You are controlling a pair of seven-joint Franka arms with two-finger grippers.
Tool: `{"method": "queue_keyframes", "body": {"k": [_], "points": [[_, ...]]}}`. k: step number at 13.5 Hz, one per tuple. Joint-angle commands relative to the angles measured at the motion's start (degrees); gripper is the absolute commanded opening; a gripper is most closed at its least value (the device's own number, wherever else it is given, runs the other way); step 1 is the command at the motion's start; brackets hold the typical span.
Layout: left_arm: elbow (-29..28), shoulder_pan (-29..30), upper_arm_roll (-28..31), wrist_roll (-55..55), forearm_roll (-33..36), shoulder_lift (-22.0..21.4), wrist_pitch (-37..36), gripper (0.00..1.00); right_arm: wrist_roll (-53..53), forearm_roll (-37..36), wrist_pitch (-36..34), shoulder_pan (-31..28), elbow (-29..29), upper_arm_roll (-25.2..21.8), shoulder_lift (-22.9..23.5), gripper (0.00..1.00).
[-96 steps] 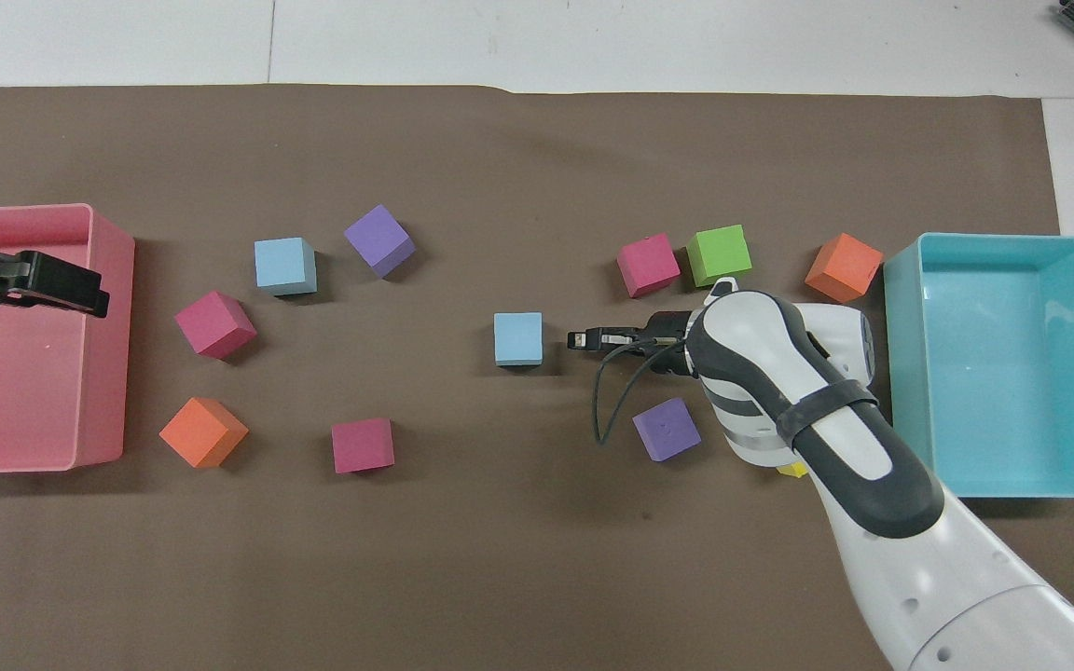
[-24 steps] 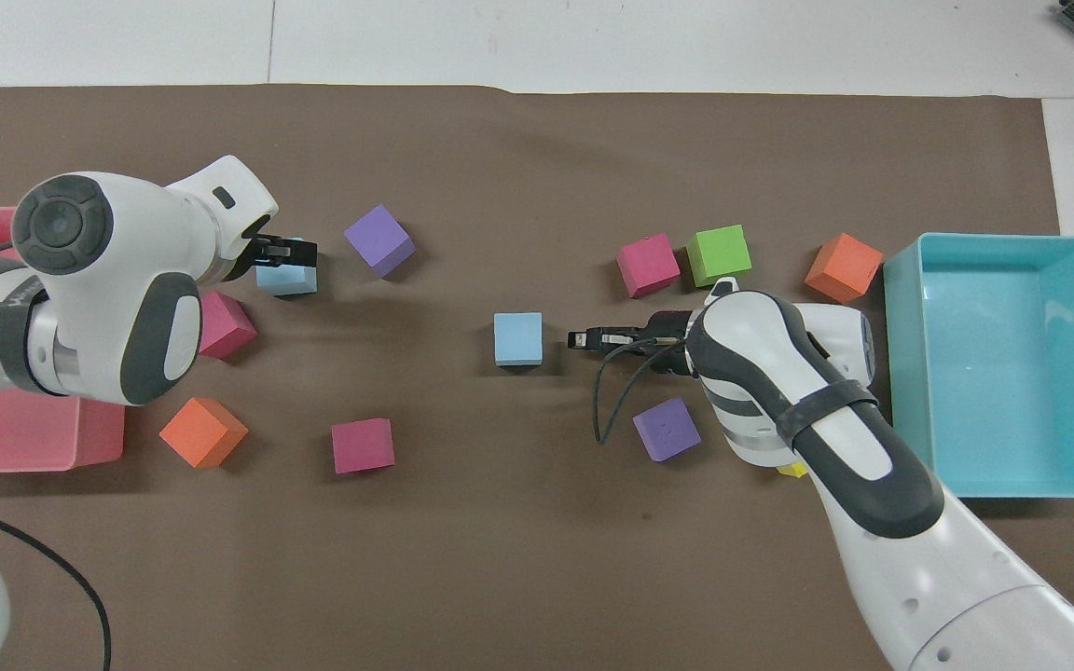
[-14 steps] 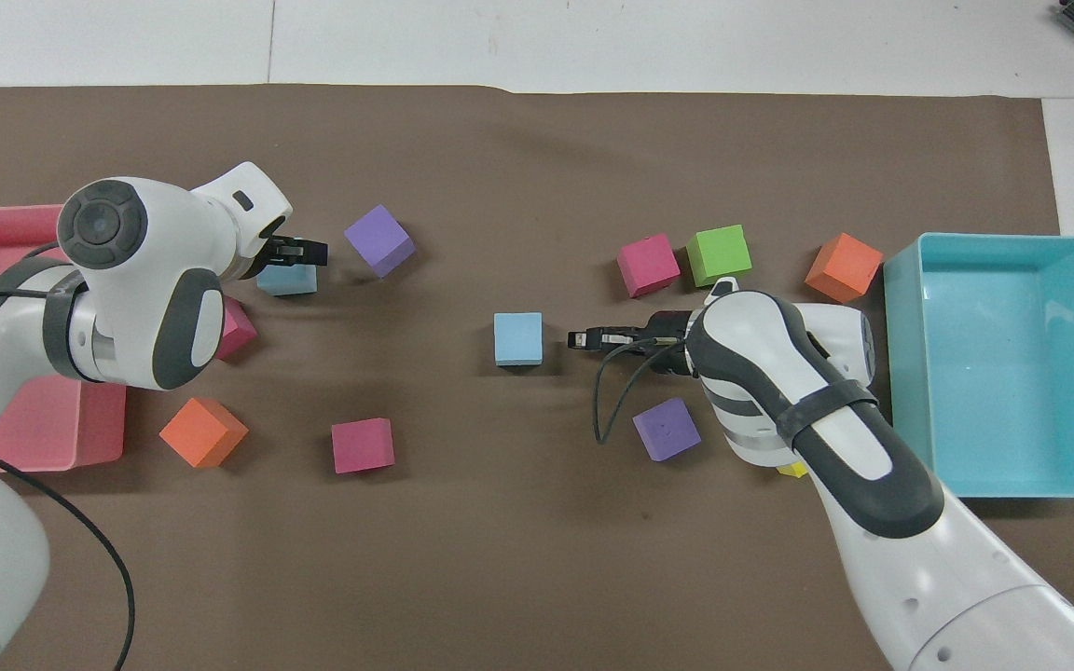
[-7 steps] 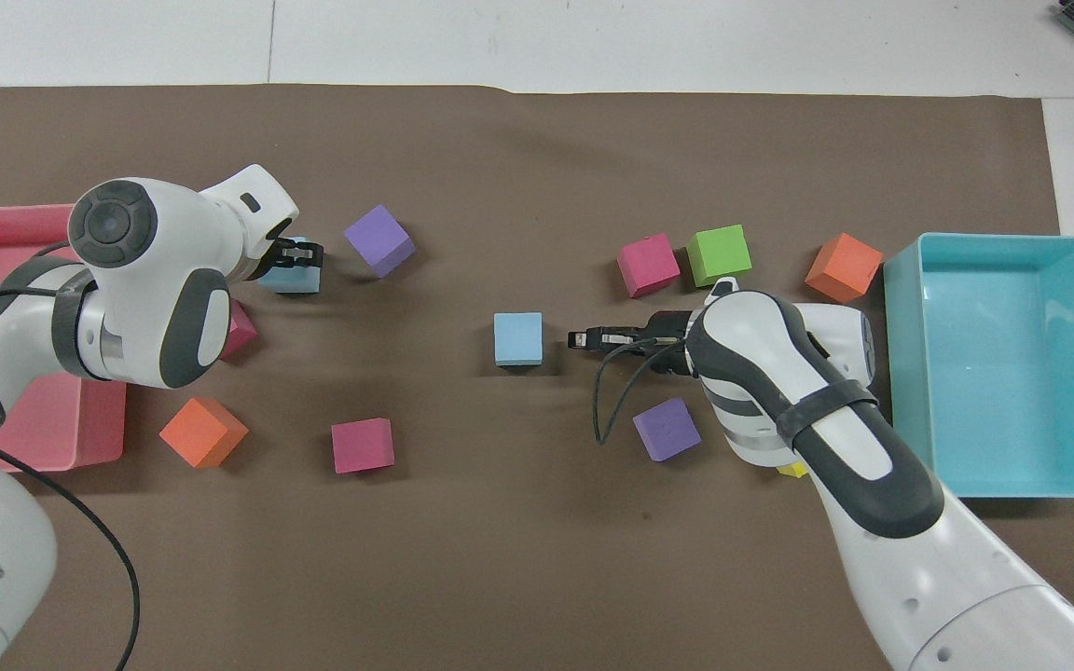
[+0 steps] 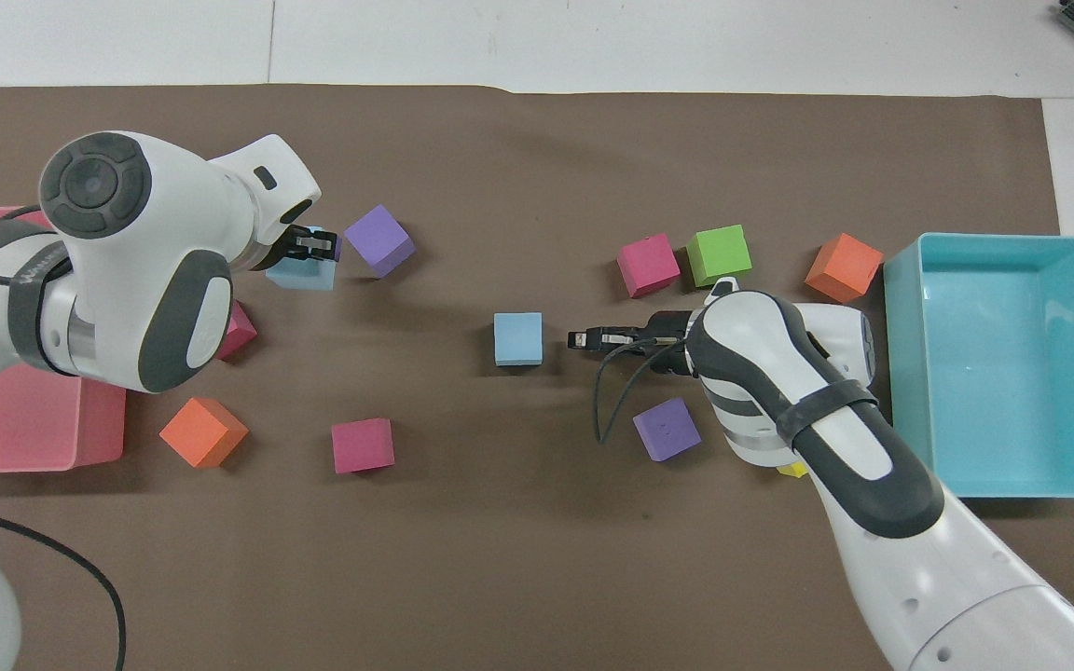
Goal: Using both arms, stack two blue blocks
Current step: 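Carry the light-blue cube with the left gripper over the placed cube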
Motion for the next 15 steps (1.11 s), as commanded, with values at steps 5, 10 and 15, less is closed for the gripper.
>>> {"method": "queue_keyframes", "body": {"k": [5, 10, 15], "points": [[4.59, -12.95, 0.24, -13.15, -2.18, -0.37, -4.14, 0.0, -1.86, 1.77, 1.55, 0.01, -0.23, 0.52, -0.14, 0.0], [4.59, -18.06, 0.24, -17.98, -2.19, 0.94, -3.18, 0.0, -1.77, 1.77, 1.64, -0.08, -0.23, 0.43, -0.14, 0.0], [4.15, -19.38, 0.24, -18.69, -2.19, 3.57, -0.28, 0.0, -1.77, 1.77, 1.55, -0.08, -0.23, 0.52, -0.14, 0.0]]}}
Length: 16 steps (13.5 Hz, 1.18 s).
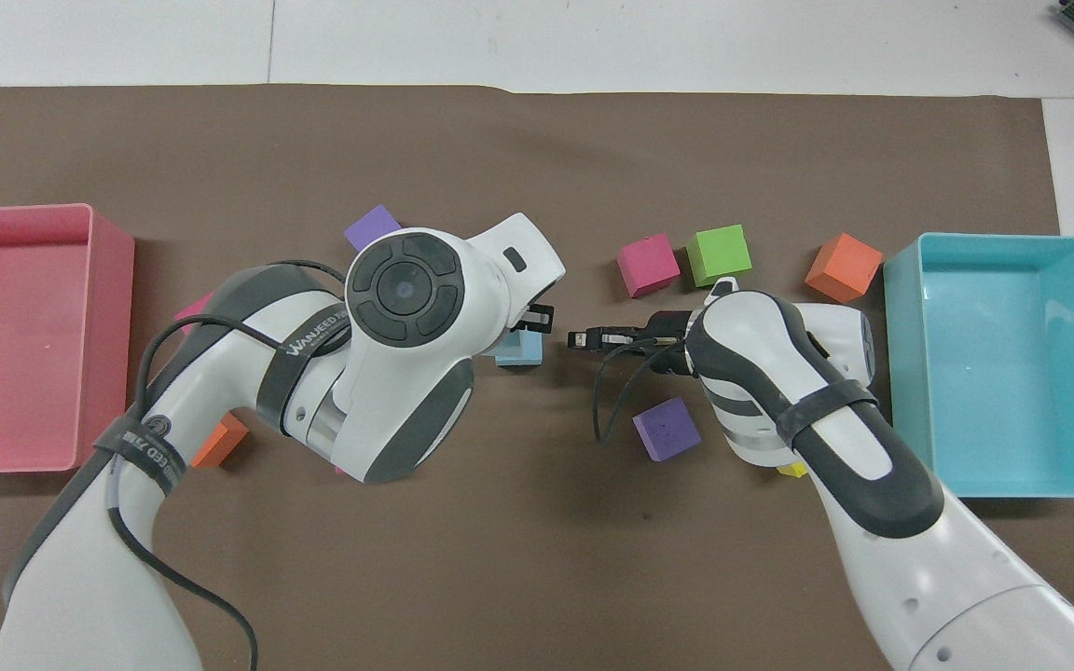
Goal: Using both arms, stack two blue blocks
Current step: 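Carry the light-blue cube with the left gripper over the placed cube, then lower the cube onto the placed cube and open the left gripper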
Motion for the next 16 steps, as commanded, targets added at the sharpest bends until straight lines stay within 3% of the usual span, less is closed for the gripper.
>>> {"method": "queue_keyframes", "body": {"k": [1, 16], "points": [[0.64, -1.44, 1.18, -0.49, -0.7, 1.77, 2.19, 0.0, -1.77, 1.77, 1.55, 0.01, -0.23, 0.43, -0.14, 0.0], [0.38, -1.88, 1.18, -3.29, -0.7, 4.68, 5.19, 0.01, -1.77, 1.77, 1.64, 0.01, -0.32, 0.43, -0.14, 0.0]]}}
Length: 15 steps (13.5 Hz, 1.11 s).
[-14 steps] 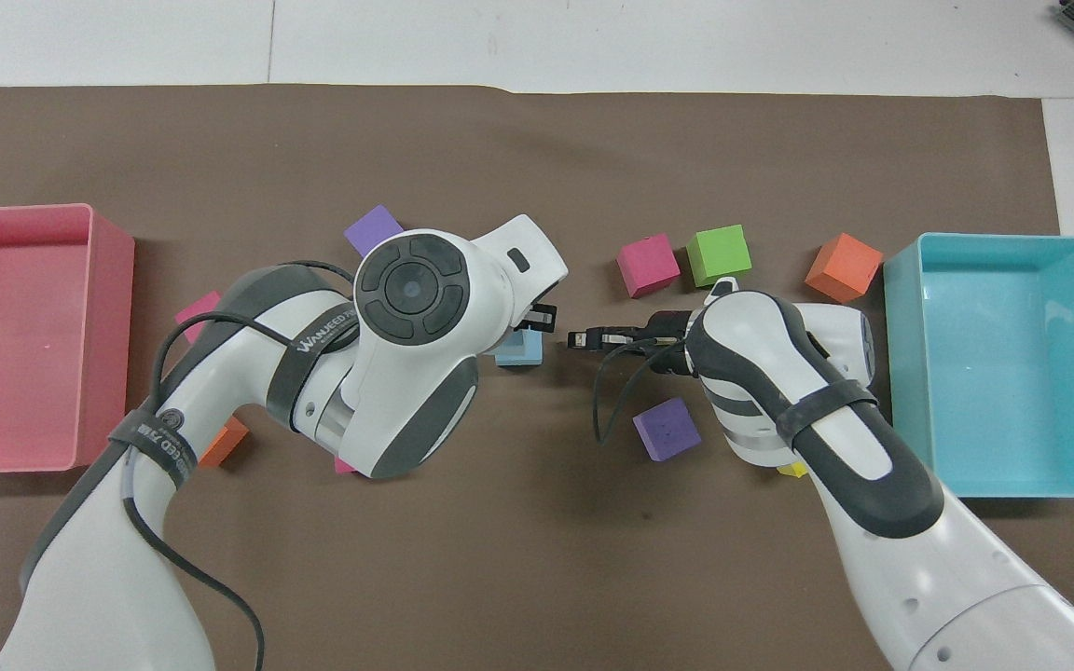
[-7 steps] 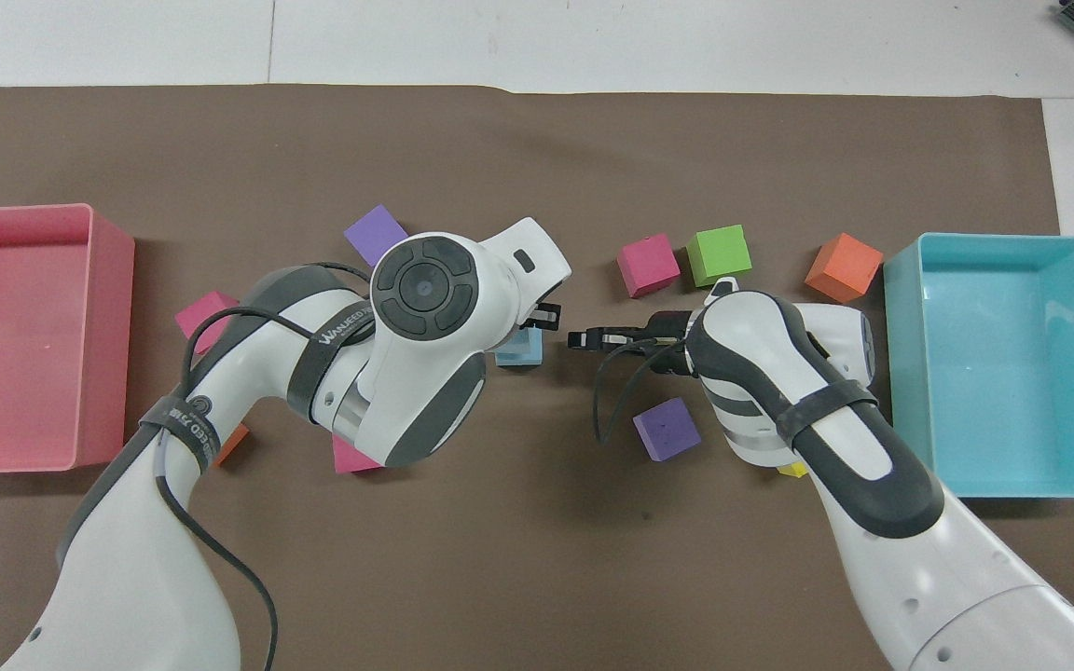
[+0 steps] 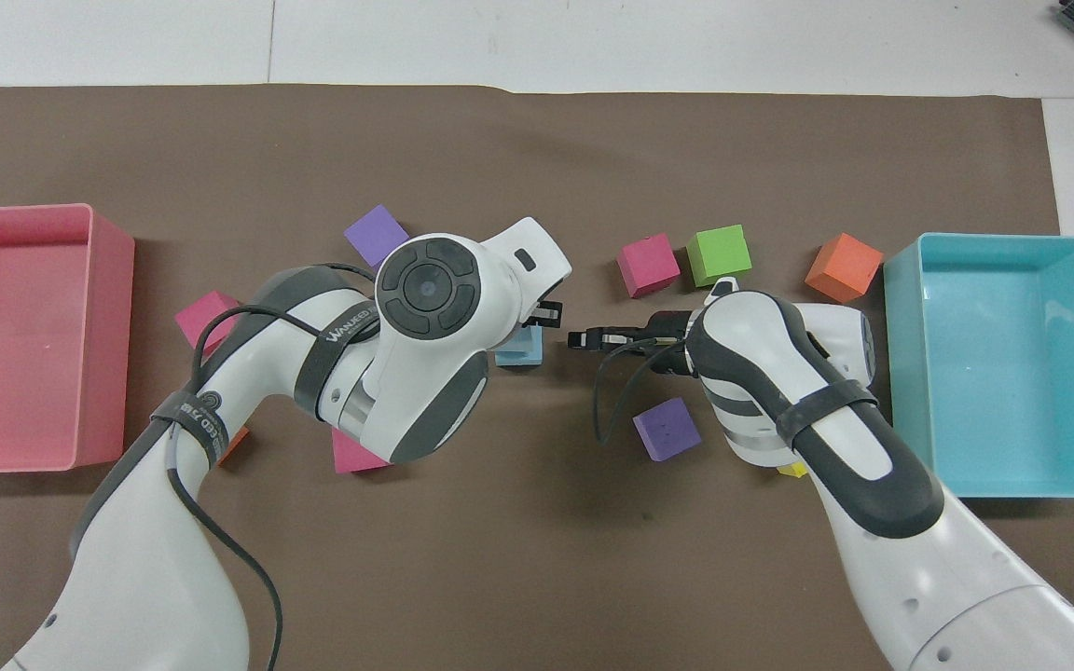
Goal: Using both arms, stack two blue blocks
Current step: 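Lower the cube onto the placed cube and open the left gripper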
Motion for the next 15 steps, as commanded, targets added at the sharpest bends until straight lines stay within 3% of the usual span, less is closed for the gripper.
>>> {"method": "queue_keyframes", "body": {"k": [1, 4, 5, 6, 7, 8, 12, 15], "points": [[0.3, -1.96, 1.1, -1.91, -0.7, 0.3, 0.26, 0.01, -1.77, 1.77, 1.64, 0.01, -0.32, 0.43, -0.14, 0.0], [-0.15, -2.22, 1.01, -1.91, -0.78, 0.3, 0.17, 0.08, -1.77, 1.77, 1.64, 0.01, -0.32, 0.43, -0.14, 0.0], [-0.15, -2.14, 1.01, -1.91, -0.78, 0.21, 0.17, 0.19, -1.77, 1.77, 1.64, 0.01, -0.32, 0.43, -0.14, 0.0], [-0.15, -2.14, 1.01, -1.91, -0.78, 0.3, 0.26, 0.33, -1.77, 1.77, 1.64, 0.01, -0.32, 0.43, -0.14, 0.0], [-0.15, -2.14, 1.01, -2.08, -0.78, 0.3, 0.35, 0.75, -1.77, 1.77, 1.64, 0.01, -0.32, 0.43, -0.14, 0.0], [-0.15, -2.14, 1.01, -1.91, -0.78, 0.21, 0.44, 1.0, -1.77, 1.77, 1.64, 0.01, -0.32, 0.43, -0.14, 0.0], [0.56, -1.7, 1.1, -1.91, -0.26, 0.21, 0.61, 1.0, -1.77, 1.77, 1.64, 0.01, -0.32, 0.43, -0.14, 0.0], [1.26, -0.47, 1.89, -1.38, 0.18, -2.5, -1.57, 1.0, -1.77, 1.77, 1.73, 0.01, -0.32, 0.43, -0.14, 0.0]]}}
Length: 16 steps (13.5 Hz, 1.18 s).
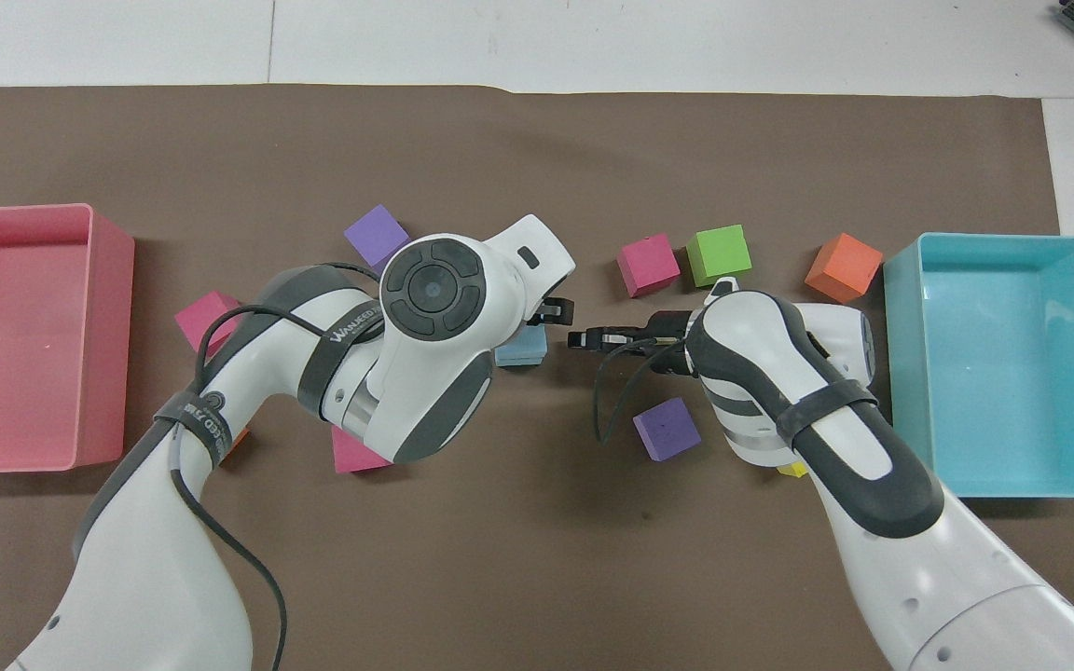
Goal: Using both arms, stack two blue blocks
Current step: 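Lower the cube onto the placed cube and open the left gripper, then lift the left gripper away while the right gripper draws back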
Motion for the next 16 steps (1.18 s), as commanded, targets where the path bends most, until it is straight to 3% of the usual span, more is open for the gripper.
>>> {"method": "queue_keyframes", "body": {"k": [1, 4, 8, 9, 10, 11, 12, 16], "points": [[0.55, 0.5, 1.3, 0.14, 0.18, -3.95, -3.63, 1.0, -2.03, 1.77, 1.64, 0.01, -0.32, 0.43, -0.14, 0.0], [0.55, 3.65, 2.36, 2.76, 0.09, -9.84, -11.79, 1.0, -2.47, 0.89, 1.64, -0.08, 0.2, 0.34, -0.48, 0.0], [0.46, 10.33, 2.54, 18.3, -0.26, -17.84, -25.51, 1.0, -1.59, -2.78, 2.16, -0.16, 0.47, -0.01, -2.07, 0.0], [0.46, 12.35, 2.54, 21.46, -0.43, -19.25, -28.15, 1.0, -1.42, -5.24, 3.3, -0.17, 0.64, -0.01, -2.51, 0.05], [0.46, 14.37, 2.54, 24.71, -0.52, -20.56, -30.26, 1.0, -1.07, -6.92, 4.18, -0.17, 0.65, -0.01, -2.77, 0.31], [0.55, 16.05, 2.71, 27.97, -0.52, -21.53, -31.94, 1.0, -0.54, -7.8, 4.45, -0.17, 0.73, -0.01, -2.95, 0.75], [0.64, 18.24, 2.8, 31.57, -0.61, -22.68, -33.35, 1.0, 0.07, -8.6, 4.54, -0.34, 0.73, -0.01, -3.47, 1.0], [1.6, 22.83, 3.07, 38.02, -0.7, -25.14, -38.62, 1.0, 5.67, -20.25, 4.19, -1.57, 0.73, -0.54, -6.28, 1.0]]}}
